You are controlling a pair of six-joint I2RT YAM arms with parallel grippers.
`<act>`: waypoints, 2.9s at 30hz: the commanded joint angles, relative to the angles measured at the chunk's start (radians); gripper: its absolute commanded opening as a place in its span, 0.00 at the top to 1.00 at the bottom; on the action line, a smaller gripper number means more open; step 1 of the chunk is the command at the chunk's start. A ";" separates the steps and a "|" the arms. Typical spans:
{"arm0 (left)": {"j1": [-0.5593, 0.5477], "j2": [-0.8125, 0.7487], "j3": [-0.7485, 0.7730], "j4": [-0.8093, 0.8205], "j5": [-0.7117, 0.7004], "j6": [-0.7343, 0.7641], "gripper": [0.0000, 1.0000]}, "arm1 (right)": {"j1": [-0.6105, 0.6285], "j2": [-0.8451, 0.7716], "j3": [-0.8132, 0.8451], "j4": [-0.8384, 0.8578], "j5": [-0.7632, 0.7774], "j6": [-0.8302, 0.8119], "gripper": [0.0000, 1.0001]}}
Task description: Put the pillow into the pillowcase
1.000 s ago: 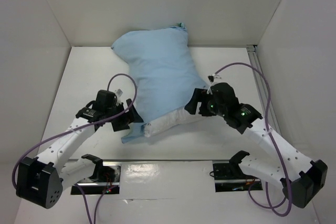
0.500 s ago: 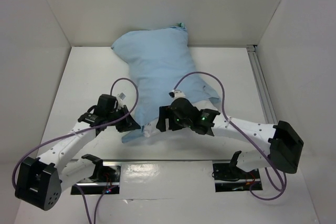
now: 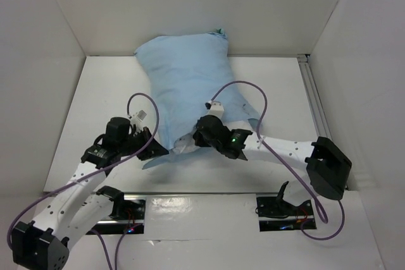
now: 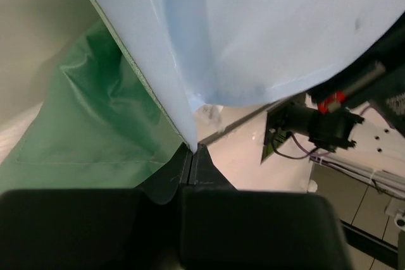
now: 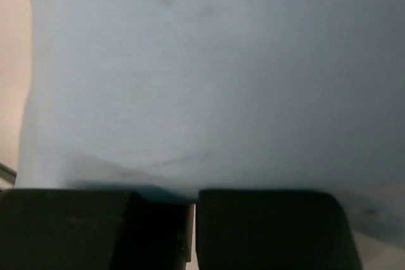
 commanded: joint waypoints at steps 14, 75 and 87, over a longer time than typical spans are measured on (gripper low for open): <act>-0.034 -0.196 0.293 -0.002 0.381 -0.067 1.00 | -0.188 0.021 0.225 0.113 0.228 -0.094 1.00; 0.386 0.990 0.782 0.302 0.081 0.138 1.00 | -0.516 -0.107 -0.003 0.073 -0.264 -0.069 1.00; 0.346 0.587 0.714 -0.109 -0.173 0.293 0.05 | -0.657 0.113 0.235 0.133 -0.456 -0.234 1.00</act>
